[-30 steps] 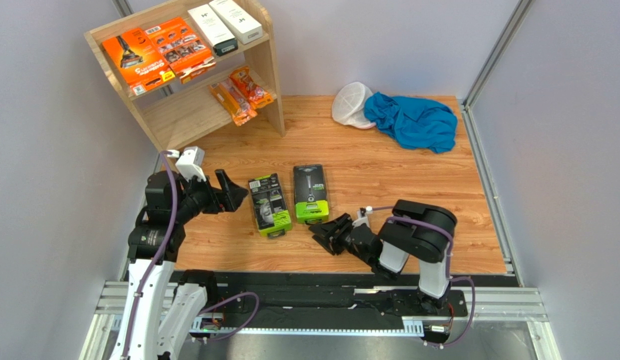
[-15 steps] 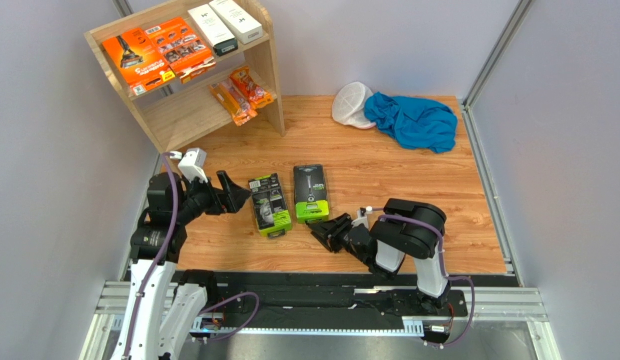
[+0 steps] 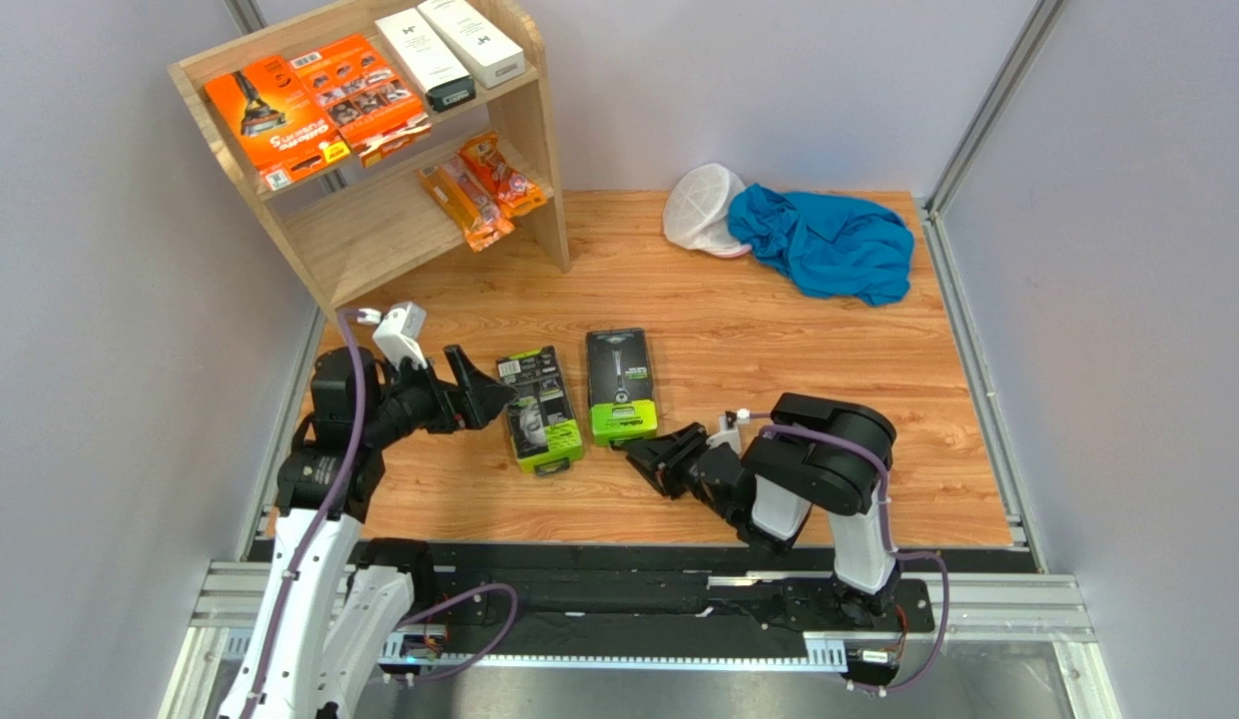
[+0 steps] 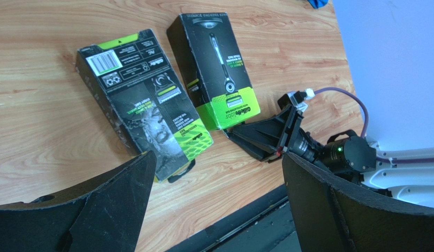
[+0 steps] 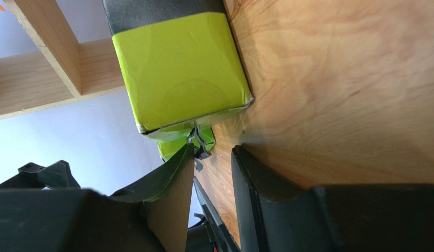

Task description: Place and organize the shaving razors onto the shelf

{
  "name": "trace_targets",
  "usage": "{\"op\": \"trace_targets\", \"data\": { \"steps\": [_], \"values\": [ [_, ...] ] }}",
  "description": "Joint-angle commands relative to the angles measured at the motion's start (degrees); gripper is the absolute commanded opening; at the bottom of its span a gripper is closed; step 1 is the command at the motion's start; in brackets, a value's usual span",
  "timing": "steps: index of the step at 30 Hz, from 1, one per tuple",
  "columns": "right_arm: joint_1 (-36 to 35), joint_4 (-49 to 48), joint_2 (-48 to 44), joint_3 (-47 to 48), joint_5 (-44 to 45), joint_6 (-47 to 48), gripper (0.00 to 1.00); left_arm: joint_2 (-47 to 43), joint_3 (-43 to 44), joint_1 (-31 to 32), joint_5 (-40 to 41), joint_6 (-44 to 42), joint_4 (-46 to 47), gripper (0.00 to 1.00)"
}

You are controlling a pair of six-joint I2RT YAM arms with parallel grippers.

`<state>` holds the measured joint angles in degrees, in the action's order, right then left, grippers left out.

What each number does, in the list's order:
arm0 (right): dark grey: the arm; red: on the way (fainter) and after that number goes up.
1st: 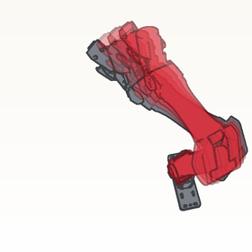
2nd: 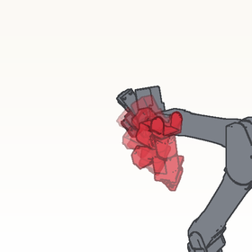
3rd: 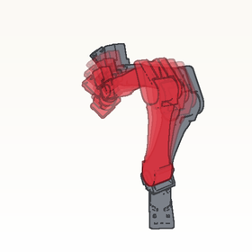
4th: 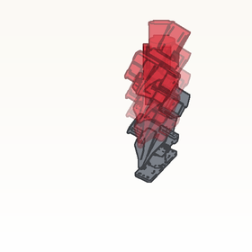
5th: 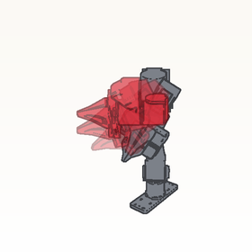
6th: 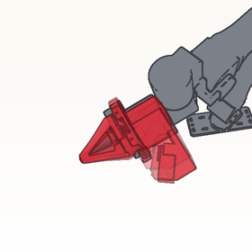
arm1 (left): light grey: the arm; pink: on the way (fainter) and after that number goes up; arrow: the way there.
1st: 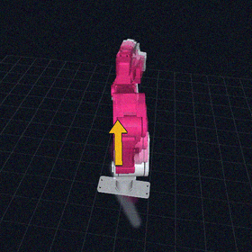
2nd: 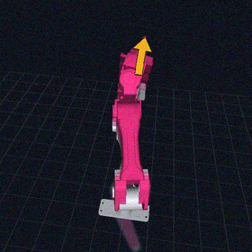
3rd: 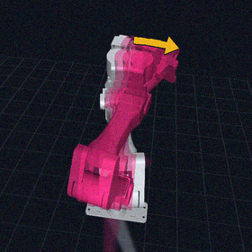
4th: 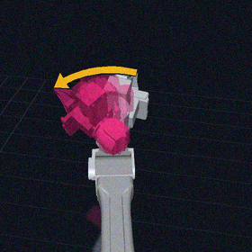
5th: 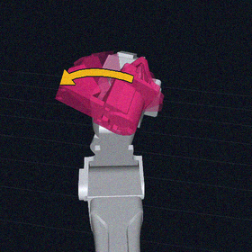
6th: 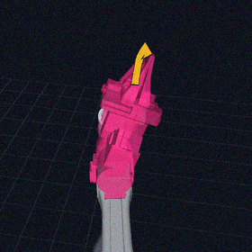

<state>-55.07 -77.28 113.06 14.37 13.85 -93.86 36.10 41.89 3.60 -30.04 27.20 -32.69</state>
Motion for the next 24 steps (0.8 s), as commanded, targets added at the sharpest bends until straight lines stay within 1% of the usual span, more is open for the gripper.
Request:
{"op": "trace_targets", "data": {
  "steps": [1, 2, 7, 10, 12, 16, 22, 24],
  "values": [
    [1.1, -9.2, 0.1, 2.1, 2.2, 2.4, 0.32, 0.4, -0.6, 2.4, -1.2, 2.2, 4.4, 0.99],
    [1.5, -9.2, 0.4, 2.7, 1.9, 2.4, 0.29, 0.4, -0.8, 2.6, -1.0, 2.3, 4.6, 0.99],
    [1.6, -9.2, -0.3, 4.1, 1.4, 3.9, 0.24, 0.6, -2.6, 3.8, -1.4, 3.7, 6.1, 0.98],
    [1.6, -9.2, -1.8, 4.2, 0.6, 5.3, 0.19, 1.3, -4.9, 5.1, -1.6, 5.2, 8.8, 0.98],
    [1.6, -9.1, -2.8, 4.0, 0.4, 6.1, 0.14, 2.7, -6.7, 6.1, -2.2, 6.4, 11.9, 0.97],
    [1.6, -9.1, -4.3, 3.0, 0.8, 6.2, 0.0, 6.7, -8.9, 10.6, -2.0, 9.7, 17.6, 0.95],
    [1.6, -9.2, -4.2, 3.2, 0.3, 5.6, 0.0, 13.5, -9.2, 15.6, 0.2, 12.9, 25.3, 0.94],
    [1.6, -9.2, -4.6, 3.4, 0.0, 6.0, 0.0, 15.8, -9.0, 16.7, 1.0, 13.5, 26.4, 0.93]
  ]
}}
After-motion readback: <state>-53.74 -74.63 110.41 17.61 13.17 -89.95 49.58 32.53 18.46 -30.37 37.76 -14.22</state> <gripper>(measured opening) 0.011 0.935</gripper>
